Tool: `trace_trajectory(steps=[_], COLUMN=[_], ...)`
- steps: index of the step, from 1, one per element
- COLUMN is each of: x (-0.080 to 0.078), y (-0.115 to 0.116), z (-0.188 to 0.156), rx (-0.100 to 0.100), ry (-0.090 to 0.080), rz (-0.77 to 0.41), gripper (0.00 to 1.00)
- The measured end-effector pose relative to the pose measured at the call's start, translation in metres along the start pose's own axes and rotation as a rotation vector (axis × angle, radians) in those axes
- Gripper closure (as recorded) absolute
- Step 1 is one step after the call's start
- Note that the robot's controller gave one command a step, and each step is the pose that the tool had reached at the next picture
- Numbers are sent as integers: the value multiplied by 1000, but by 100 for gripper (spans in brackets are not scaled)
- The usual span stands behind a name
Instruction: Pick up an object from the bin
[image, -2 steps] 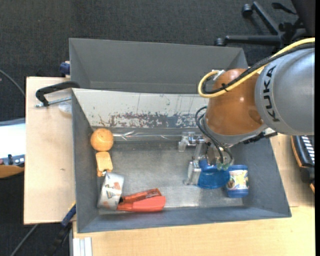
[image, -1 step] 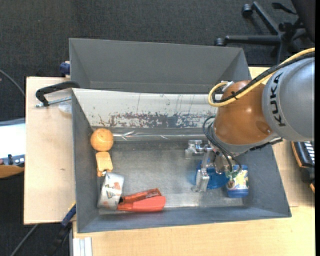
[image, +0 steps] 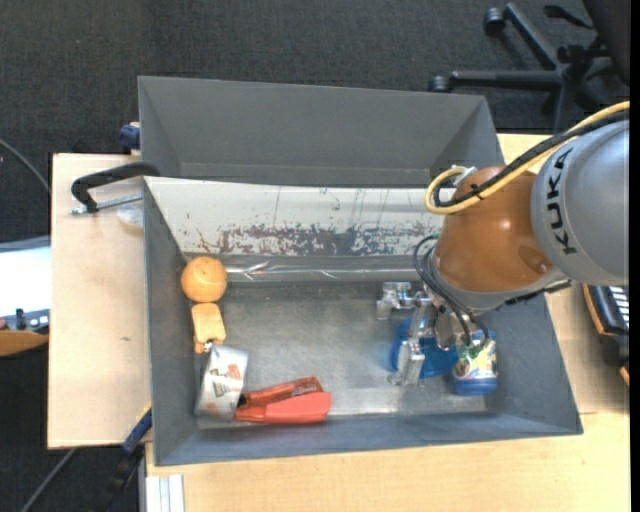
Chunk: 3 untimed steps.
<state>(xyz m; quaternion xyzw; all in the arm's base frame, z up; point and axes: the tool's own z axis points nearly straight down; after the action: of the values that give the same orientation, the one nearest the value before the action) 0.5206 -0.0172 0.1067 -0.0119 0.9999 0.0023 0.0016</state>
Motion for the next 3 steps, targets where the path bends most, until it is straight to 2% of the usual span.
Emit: trace_trajectory(steps=[1, 2, 3], x=[-7, 1, 1], y=[-33, -35, -35], z=[9, 36, 36], rx=[1, -1, -1], ry=[-3, -1, -1], rz=[122, 110, 110], gripper=[0, 100, 100])
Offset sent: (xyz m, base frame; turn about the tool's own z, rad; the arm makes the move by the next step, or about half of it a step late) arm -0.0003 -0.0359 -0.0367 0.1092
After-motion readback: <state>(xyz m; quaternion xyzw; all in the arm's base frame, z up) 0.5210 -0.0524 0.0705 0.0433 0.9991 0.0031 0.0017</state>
